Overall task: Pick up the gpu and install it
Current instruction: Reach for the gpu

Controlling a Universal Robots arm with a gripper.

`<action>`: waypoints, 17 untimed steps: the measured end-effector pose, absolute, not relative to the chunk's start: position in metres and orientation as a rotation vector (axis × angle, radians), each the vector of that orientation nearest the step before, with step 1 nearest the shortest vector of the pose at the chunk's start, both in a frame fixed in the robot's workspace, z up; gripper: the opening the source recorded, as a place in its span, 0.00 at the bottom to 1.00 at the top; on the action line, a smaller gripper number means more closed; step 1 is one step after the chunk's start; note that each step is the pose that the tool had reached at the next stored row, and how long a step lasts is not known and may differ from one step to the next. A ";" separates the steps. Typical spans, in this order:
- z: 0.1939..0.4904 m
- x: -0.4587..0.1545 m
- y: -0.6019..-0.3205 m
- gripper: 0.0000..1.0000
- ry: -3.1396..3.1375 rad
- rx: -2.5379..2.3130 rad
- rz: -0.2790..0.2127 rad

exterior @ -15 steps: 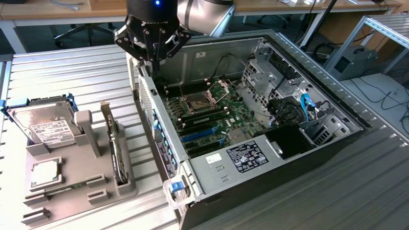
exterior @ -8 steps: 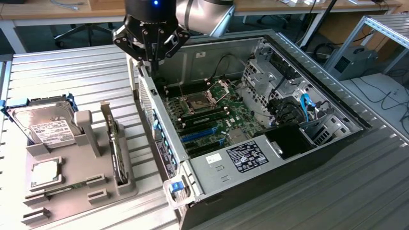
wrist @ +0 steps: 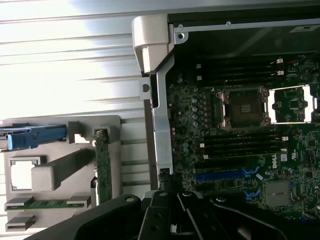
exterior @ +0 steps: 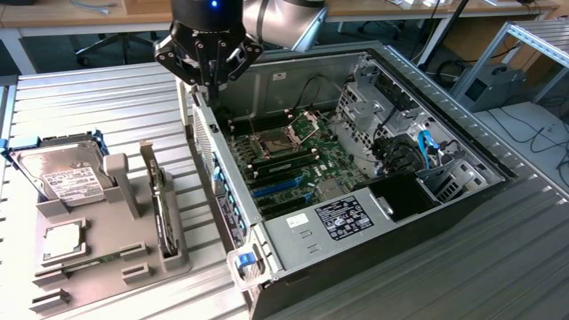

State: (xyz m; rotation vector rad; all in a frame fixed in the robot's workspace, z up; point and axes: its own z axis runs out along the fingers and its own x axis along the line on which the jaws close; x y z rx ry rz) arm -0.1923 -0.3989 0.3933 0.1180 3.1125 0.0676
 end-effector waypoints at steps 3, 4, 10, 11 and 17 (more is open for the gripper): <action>0.393 -0.193 -0.399 0.11 3.112 0.118 0.068; 0.393 -0.194 -0.399 0.11 3.113 0.118 0.068; 0.393 -0.195 -0.399 0.11 3.112 0.118 0.068; 0.393 -0.195 -0.399 0.11 3.112 0.118 0.068; 0.393 -0.197 -0.399 0.11 3.113 0.118 0.068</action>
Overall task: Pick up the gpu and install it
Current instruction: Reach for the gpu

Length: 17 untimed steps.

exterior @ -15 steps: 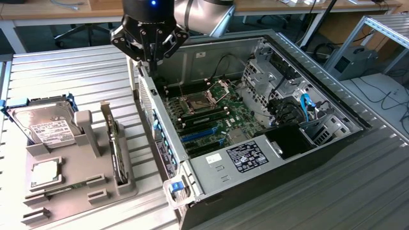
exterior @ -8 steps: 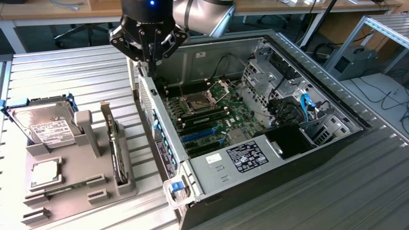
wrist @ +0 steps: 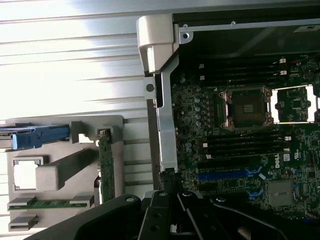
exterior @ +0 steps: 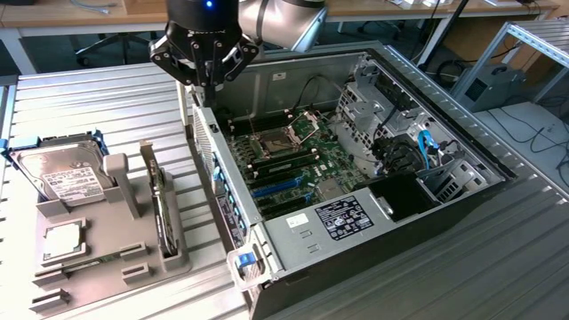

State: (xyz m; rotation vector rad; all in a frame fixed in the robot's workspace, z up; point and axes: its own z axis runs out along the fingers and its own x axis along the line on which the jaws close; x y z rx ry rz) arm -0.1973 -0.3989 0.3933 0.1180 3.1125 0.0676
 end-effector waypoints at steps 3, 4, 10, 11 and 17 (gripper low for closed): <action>0.393 -0.198 -0.399 0.11 3.113 0.118 0.068; 0.393 -0.198 -0.399 0.11 3.113 0.118 0.068; 0.393 -0.199 -0.399 0.11 3.112 0.118 0.068; 0.393 -0.199 -0.399 0.11 3.113 0.118 0.068; 0.393 -0.201 -0.399 0.11 3.112 0.118 0.068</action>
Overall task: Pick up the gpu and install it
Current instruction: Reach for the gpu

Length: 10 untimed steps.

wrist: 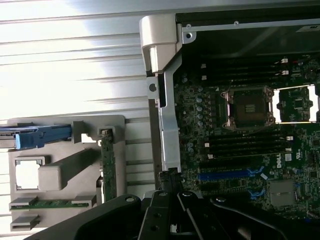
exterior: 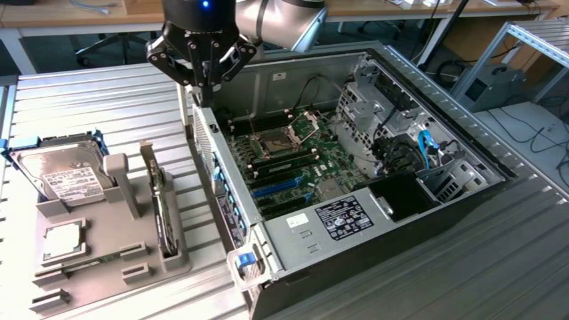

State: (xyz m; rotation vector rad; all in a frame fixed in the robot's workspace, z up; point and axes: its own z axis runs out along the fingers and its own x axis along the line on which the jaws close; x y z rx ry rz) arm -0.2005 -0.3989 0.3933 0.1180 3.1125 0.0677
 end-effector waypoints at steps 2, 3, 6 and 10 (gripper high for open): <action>0.393 -0.201 -0.399 0.11 3.112 0.118 0.068; 0.393 -0.202 -0.399 0.11 3.113 0.118 0.068; 0.393 -0.203 -0.399 0.11 3.113 0.118 0.068; 0.393 -0.204 -0.399 0.11 3.113 0.118 0.068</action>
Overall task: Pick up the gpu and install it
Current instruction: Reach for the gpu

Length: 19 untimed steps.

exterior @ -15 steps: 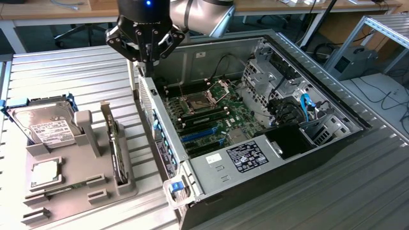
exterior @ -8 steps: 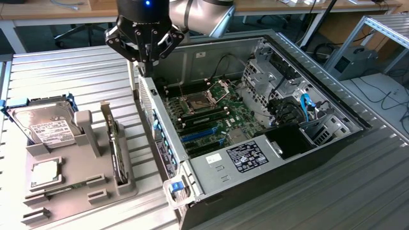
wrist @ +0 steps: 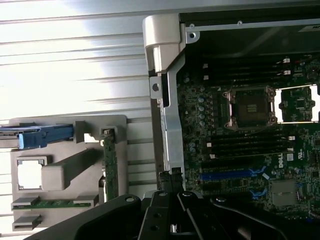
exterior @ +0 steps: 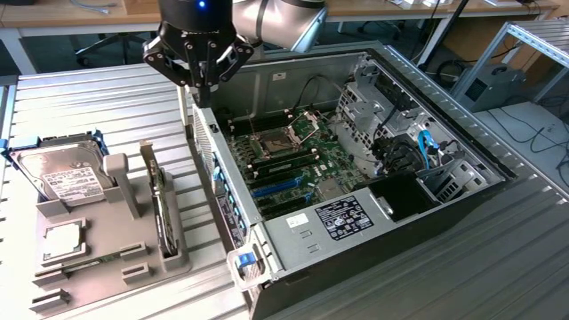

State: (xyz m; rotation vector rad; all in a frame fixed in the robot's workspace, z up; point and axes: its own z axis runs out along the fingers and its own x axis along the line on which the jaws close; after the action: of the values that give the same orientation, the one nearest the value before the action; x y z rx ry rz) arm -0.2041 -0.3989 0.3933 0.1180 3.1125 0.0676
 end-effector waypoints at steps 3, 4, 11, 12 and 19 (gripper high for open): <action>0.393 -0.205 -0.399 0.11 3.113 0.118 0.068; 0.393 -0.205 -0.399 0.11 3.113 0.118 0.068; 0.393 -0.207 -0.399 0.11 3.113 0.118 0.068; 0.393 -0.207 -0.399 0.11 3.112 0.118 0.068; 0.393 -0.209 -0.399 0.11 3.113 0.118 0.068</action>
State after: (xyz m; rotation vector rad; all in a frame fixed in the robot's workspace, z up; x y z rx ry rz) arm -0.2086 -0.3989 0.3933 0.1179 3.1125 0.0676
